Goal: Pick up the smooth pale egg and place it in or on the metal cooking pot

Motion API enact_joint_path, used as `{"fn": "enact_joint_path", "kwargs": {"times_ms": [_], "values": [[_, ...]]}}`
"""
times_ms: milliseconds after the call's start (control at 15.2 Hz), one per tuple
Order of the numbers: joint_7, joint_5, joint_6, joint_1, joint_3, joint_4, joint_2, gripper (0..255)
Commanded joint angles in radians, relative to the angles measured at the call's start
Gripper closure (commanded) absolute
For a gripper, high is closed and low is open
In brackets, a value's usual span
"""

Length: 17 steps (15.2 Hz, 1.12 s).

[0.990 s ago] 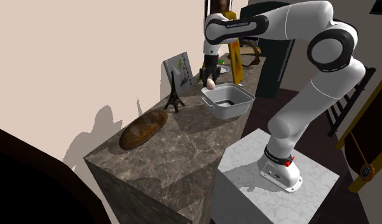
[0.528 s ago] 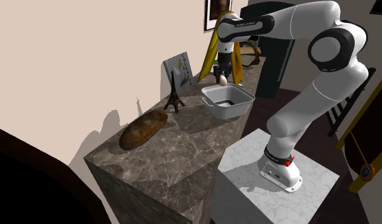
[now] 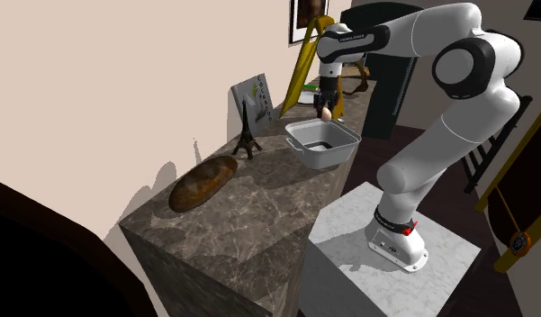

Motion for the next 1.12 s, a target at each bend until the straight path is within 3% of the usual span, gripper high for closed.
{"fn": "enact_joint_path", "kwargs": {"times_ms": [0, 528, 1056], "values": [[-0.004, 0.0, 0.027, -0.001, -0.001, -0.023, 0.003, 255], [-0.012, 0.002, 0.142, 0.0, 0.0, -0.122, 0.02, 255], [-0.012, 0.002, 0.142, 0.0, 0.0, -0.122, 0.02, 255]]}}
